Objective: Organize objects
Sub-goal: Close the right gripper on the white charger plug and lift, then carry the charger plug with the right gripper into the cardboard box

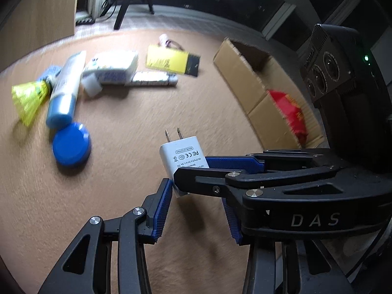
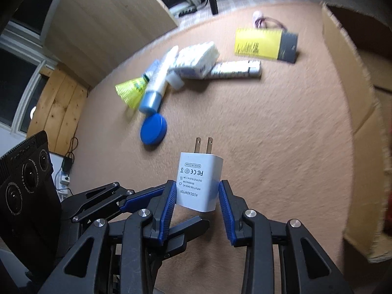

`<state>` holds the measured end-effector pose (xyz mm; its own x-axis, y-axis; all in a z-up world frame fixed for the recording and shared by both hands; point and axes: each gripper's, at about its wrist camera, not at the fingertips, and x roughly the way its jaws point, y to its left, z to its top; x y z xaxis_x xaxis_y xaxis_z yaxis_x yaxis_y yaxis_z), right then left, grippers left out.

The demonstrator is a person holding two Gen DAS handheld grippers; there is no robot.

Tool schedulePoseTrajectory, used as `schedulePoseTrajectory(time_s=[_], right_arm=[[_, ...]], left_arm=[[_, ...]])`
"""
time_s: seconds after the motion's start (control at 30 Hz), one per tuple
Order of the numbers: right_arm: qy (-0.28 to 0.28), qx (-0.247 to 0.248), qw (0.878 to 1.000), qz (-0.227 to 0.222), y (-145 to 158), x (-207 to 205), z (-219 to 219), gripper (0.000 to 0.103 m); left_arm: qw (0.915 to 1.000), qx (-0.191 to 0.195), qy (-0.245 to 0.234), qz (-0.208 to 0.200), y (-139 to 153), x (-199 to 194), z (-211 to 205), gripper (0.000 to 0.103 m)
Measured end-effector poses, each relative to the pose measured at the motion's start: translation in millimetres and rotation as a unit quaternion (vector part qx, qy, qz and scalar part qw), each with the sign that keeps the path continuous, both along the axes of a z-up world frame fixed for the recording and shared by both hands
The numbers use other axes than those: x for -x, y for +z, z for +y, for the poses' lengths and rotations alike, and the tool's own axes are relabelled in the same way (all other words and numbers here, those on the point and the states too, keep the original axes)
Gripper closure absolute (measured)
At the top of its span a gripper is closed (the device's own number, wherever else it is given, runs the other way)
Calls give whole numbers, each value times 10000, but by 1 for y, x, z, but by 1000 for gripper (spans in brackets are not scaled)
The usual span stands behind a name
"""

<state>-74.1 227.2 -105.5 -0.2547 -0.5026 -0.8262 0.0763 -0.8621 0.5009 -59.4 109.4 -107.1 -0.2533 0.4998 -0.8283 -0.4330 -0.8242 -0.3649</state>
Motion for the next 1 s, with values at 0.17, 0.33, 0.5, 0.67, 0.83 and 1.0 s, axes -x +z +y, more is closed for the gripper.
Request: schedulePoseTrajectory(time_s=[0.17, 0.33, 0.5, 0.67, 0.83, 1.0], right_arm=[[-149, -94, 9993, 324, 25, -1, 21, 70], [-380, -145, 9977, 547, 45, 1, 55, 70], [-628, -222, 9952, 711, 59, 4, 92, 70], [-865, -321, 9927, 773, 61, 12, 131, 70], [-1007, -388, 9911, 780, 58, 24, 163, 70], [-1103, -390, 9905, 719, 48, 40, 185, 70]], left_arm=[[9995, -62, -142, 271, 24, 3, 23, 58], [9980, -158, -336, 503, 46, 9, 54, 59], [9959, -266, -552, 658, 57, 24, 99, 59], [9946, -338, -689, 698, 58, 38, 139, 59], [9940, -310, -770, 712, 54, 54, 174, 59], [9946, -230, -808, 611, 45, 75, 204, 59]])
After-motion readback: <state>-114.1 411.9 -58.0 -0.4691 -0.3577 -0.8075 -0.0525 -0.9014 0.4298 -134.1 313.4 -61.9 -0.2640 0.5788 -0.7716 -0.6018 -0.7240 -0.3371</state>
